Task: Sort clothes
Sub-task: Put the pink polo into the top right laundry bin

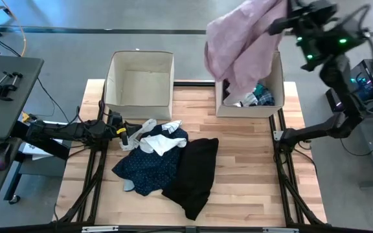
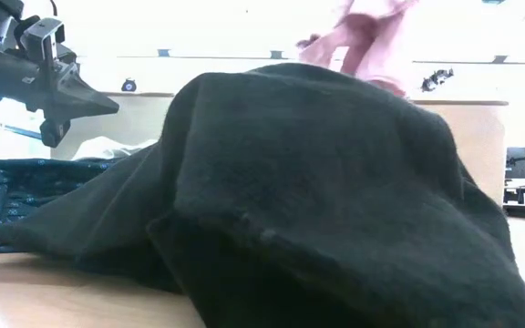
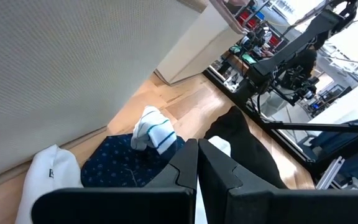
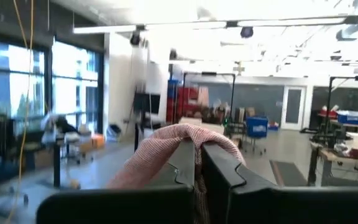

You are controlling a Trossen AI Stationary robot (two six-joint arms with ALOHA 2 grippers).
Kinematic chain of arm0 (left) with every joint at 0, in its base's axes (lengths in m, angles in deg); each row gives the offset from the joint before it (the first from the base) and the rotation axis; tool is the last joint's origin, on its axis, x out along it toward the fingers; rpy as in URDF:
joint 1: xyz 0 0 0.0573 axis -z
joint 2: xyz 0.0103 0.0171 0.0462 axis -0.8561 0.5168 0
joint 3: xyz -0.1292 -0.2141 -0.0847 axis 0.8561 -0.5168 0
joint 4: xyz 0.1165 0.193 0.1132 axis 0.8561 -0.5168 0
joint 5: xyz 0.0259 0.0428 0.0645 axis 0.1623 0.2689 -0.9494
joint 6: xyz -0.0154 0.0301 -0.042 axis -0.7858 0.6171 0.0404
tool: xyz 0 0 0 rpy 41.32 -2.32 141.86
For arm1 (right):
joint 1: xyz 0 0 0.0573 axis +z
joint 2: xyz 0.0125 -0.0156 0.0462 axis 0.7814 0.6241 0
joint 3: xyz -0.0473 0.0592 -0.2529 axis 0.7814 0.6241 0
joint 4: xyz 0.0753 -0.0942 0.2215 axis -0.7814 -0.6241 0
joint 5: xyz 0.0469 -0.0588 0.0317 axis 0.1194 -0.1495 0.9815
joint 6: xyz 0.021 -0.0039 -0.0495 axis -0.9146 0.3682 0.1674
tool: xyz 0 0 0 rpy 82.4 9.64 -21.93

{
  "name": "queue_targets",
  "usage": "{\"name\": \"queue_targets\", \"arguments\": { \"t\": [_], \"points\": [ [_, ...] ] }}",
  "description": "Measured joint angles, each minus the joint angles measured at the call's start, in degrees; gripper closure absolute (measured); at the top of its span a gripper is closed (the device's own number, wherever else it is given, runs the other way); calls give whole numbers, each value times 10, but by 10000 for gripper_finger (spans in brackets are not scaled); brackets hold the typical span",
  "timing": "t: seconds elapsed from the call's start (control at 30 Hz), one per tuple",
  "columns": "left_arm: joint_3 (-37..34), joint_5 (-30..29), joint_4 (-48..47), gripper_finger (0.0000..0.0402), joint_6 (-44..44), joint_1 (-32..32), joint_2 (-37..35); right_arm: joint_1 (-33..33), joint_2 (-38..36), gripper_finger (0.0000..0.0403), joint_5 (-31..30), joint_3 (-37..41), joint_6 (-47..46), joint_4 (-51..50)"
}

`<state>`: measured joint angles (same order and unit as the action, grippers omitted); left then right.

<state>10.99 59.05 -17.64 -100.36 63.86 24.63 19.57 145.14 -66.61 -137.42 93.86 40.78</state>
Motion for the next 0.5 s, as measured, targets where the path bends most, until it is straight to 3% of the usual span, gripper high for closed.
{"name": "queue_targets", "arguments": {
  "t": [0.17, 0.27, 0.4, 0.5],
  "points": [
    [0, -2, 0, 401, 4, 0, 0, -8, 0, 402, -4, -17, -14, -74],
    [0, -3, 0, 402, 5, 0, 0, -16, 3, 402, -26, 6, -79, -167],
    [0, -3, 0, 401, 5, 0, 0, -32, 12, 402, -37, 75, -166, -282],
    [0, -3, 0, 402, 5, 0, 0, -44, 14, 402, -8, 165, -227, -304]
  ]
}}
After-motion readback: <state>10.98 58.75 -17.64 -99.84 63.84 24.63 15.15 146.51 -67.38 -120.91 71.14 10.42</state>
